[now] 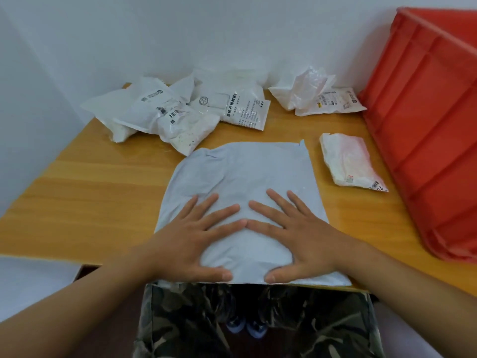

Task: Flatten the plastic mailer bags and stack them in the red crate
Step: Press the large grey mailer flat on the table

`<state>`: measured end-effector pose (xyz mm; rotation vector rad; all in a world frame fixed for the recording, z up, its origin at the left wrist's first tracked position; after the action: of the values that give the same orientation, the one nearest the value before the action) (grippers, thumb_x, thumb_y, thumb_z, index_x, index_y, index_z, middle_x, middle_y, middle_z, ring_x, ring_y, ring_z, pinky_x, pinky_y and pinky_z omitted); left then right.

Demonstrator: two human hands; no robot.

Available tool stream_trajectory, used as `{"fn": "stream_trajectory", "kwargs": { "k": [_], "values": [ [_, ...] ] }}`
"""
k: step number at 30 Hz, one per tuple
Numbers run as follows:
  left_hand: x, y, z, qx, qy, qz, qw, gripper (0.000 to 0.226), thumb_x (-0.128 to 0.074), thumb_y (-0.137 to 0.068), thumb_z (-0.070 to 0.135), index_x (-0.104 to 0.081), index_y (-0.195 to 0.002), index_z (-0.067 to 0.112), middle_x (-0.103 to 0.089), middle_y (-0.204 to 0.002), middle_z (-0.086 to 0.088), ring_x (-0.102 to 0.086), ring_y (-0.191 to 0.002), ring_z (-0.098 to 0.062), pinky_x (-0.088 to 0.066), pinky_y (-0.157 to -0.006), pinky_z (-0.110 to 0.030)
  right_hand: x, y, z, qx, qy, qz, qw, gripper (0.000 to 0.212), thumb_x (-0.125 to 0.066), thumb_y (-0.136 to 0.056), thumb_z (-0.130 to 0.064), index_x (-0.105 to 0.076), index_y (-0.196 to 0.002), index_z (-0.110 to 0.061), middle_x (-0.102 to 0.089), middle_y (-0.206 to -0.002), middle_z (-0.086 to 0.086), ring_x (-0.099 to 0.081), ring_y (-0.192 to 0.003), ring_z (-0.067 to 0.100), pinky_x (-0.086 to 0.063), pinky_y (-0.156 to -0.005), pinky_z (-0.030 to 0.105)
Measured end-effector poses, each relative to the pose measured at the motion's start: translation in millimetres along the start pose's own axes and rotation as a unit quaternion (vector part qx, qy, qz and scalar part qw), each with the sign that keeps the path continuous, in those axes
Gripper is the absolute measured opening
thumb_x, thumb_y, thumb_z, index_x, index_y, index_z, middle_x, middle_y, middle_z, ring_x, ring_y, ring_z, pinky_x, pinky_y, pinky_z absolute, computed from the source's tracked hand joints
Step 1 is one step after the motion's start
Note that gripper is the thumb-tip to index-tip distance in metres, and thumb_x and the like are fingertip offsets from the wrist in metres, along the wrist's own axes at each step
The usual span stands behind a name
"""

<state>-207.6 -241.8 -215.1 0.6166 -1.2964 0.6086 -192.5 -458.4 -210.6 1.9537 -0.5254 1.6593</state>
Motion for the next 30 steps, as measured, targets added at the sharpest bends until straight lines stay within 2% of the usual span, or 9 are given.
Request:
{"fn": "stream_trajectory", "kwargs": {
  "k": [8,15,18,21,23,25,27,29,30],
  "values": [
    [-7.8,-2.2,-2.3,0.004,-0.039,0.002,0.999,0.090,-0.026,-0.082,0.089,0.009,-0.153,0.047,0.010,-0.164,0.017,0.017,-0.151,-0.024,-0.003,-0.120,-0.058,-6.1,-1.9,0.3,-0.005,0.005,0.035,0.999,0.091,-0.036,-0.084,-0.086,0.000,-0.157,-0.043,0.012,-0.166,-0.010,0.022,-0.151,0.025,0.005,-0.121,0.057],
    [-5.0,-1.3,-2.6,0.005,-0.002,0.015,1.000,0.081,-0.026,-0.085,0.086,0.000,-0.153,0.050,0.005,-0.164,0.020,0.016,-0.151,-0.017,0.001,-0.122,-0.051,-4.0,-1.0,-1.1,-0.007,-0.002,0.004,1.000,0.090,-0.036,-0.086,-0.084,0.003,-0.156,-0.044,0.018,-0.164,-0.012,0.029,-0.148,0.022,0.009,-0.120,0.056],
    [7.8,4.3,-13.4,0.073,0.169,0.131,0.974,0.066,-0.037,-0.091,0.075,-0.027,-0.150,0.047,-0.014,-0.161,0.021,-0.004,-0.152,-0.009,-0.015,-0.122,-0.049,1.3,-2.1,-3.5,-0.018,-0.030,-0.014,0.999,0.087,-0.038,-0.086,-0.083,-0.002,-0.156,-0.046,0.019,-0.164,-0.016,0.036,-0.145,0.017,0.012,-0.120,0.054],
    [16.7,9.0,-40.0,0.231,0.187,0.213,0.931,0.069,-0.043,-0.086,0.071,-0.030,-0.148,0.043,-0.020,-0.160,0.012,-0.016,-0.149,-0.013,-0.019,-0.120,-0.044,12.5,-5.4,-16.5,-0.047,-0.035,-0.022,0.998,0.093,-0.038,-0.082,-0.086,-0.009,-0.156,-0.039,0.014,-0.165,-0.012,0.037,-0.144,0.014,0.017,-0.119,0.052],
    [14.6,11.4,-55.9,0.339,0.204,0.186,0.900,0.072,-0.053,-0.089,0.059,-0.026,-0.152,0.037,-0.020,-0.160,0.001,-0.017,-0.148,-0.021,-0.019,-0.119,-0.043,15.9,-8.1,-33.0,-0.050,-0.018,-0.015,0.998,0.102,-0.038,-0.079,-0.089,-0.010,-0.158,-0.031,0.009,-0.166,-0.006,0.029,-0.147,0.016,0.017,-0.119,0.049],
    [18.1,12.3,-63.7,0.390,0.237,0.178,0.872,0.072,-0.060,-0.091,0.045,-0.025,-0.153,0.034,-0.023,-0.157,-0.004,-0.025,-0.144,-0.027,-0.027,-0.115,-0.044,11.4,-12.3,-48.7,-0.045,-0.001,0.004,0.999,0.105,-0.038,-0.079,-0.089,-0.011,-0.158,-0.026,0.001,-0.166,0.002,0.013,-0.152,0.023,0.008,-0.121,0.049],
    [26.0,11.9,-68.1,0.402,0.271,0.193,0.853,0.069,-0.063,-0.091,0.033,-0.028,-0.151,0.034,-0.028,-0.151,-0.004,-0.037,-0.136,-0.027,-0.036,-0.105,-0.040,4.2,-16.1,-59.0,-0.050,0.020,0.029,0.998,0.102,-0.037,-0.079,-0.088,-0.021,-0.156,-0.024,-0.018,-0.163,0.008,-0.013,-0.150,0.031,-0.014,-0.119,0.055],
    [35.3,8.8,-72.6,0.391,0.323,0.199,0.839,0.068,-0.063,-0.089,0.018,-0.033,-0.147,0.040,-0.037,-0.143,-0.005,-0.043,-0.130,-0.026,-0.040,-0.101,-0.038,2.2,-19.0,-62.1,-0.068,0.032,0.066,0.995,0.098,-0.037,-0.076,-0.089,-0.038,-0.148,-0.023,-0.041,-0.152,0.008,-0.039,-0.138,0.033,-0.039,-0.107,0.056],
    [40.5,7.5,-73.9,0.380,0.364,0.207,0.825,0.069,-0.062,-0.088,0.011,-0.036,-0.143,0.044,-0.041,-0.140,-0.003,-0.046,-0.127,-0.025,-0.043,-0.100,-0.038,2.5,-19.7,-62.4,-0.076,0.032,0.087,0.993,0.097,-0.037,-0.075,-0.090,-0.042,-0.145,-0.023,-0.046,-0.147,0.008,-0.046,-0.134,0.033,-0.044,-0.102,0.055]
  ]
}}
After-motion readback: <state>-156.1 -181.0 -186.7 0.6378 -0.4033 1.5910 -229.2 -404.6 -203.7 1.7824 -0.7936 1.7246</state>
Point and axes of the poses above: each hand's wrist, its own y-axis away from the middle knuckle, its own x-axis out of the back of the hand, z = x × y, the point moved 5 cm from there along -y, towards the middle knuckle
